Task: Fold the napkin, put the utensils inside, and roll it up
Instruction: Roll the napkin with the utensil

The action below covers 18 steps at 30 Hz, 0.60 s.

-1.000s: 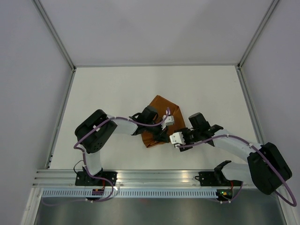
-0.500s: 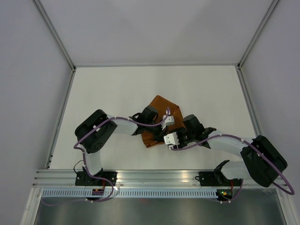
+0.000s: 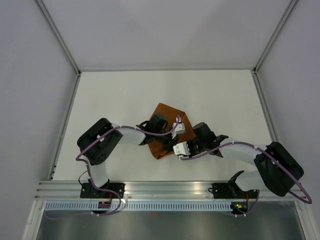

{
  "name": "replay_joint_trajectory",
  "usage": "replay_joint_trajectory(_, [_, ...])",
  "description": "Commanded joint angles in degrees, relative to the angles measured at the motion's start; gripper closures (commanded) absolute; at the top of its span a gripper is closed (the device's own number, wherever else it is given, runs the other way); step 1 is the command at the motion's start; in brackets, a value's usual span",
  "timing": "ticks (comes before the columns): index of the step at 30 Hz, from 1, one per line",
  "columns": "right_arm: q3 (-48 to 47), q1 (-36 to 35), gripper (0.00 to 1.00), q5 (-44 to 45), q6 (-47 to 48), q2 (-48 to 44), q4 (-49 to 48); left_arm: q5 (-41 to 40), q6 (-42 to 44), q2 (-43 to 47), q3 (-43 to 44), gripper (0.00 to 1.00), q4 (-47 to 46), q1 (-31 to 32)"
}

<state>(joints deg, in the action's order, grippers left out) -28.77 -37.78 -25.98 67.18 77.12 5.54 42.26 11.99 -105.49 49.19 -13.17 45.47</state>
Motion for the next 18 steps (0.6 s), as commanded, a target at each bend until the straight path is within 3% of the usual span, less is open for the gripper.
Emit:
replay_joint_trajectory(1, [-2.16,0.07,0.86,1.28,0.76,1.45,4.3,0.47,-1.09,3.8,-0.15,0.77,-2.04,0.23])
replay_joint_trajectory(9, [-6.11,0.16,0.9,-0.39,-0.29,4.0,12.38,-7.79,-3.81,7.93,-1.55,0.71,-3.7,0.23])
replay_joint_trajectory(18, [-12.52,0.16,0.93,-2.15,-0.73,7.07,22.49,-30.72,-11.37,19.26,-10.86,0.73,-13.46,-0.91])
